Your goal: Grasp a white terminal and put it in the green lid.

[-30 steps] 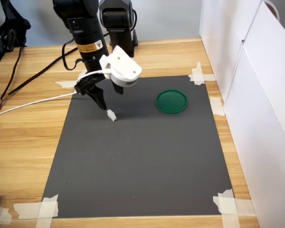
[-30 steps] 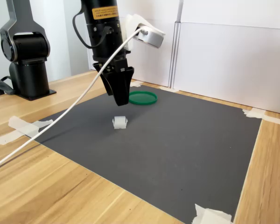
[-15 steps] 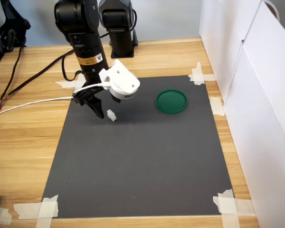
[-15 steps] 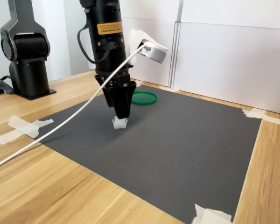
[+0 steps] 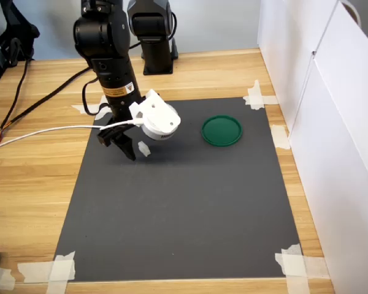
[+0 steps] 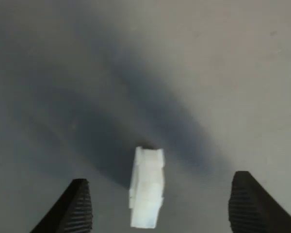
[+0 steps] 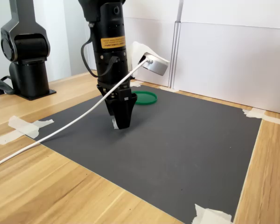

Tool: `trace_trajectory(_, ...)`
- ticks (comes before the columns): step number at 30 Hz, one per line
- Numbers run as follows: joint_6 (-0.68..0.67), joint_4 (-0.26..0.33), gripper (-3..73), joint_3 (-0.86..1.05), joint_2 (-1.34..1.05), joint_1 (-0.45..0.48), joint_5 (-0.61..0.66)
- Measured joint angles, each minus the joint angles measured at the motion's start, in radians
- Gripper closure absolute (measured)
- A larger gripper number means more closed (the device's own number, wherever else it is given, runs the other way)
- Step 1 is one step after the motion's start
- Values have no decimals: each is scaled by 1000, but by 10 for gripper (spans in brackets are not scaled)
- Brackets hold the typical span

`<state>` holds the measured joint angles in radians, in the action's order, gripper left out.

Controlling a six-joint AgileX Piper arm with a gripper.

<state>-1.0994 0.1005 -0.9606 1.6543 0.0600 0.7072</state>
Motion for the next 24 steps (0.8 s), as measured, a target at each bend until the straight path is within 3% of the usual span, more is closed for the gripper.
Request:
trace_trajectory(16,0,11,128,0,36,0,8)
trace_trajectory(20,0,15,211,0,37,0,8)
trace_trajectory(24,9,22,343,0,37,0,7)
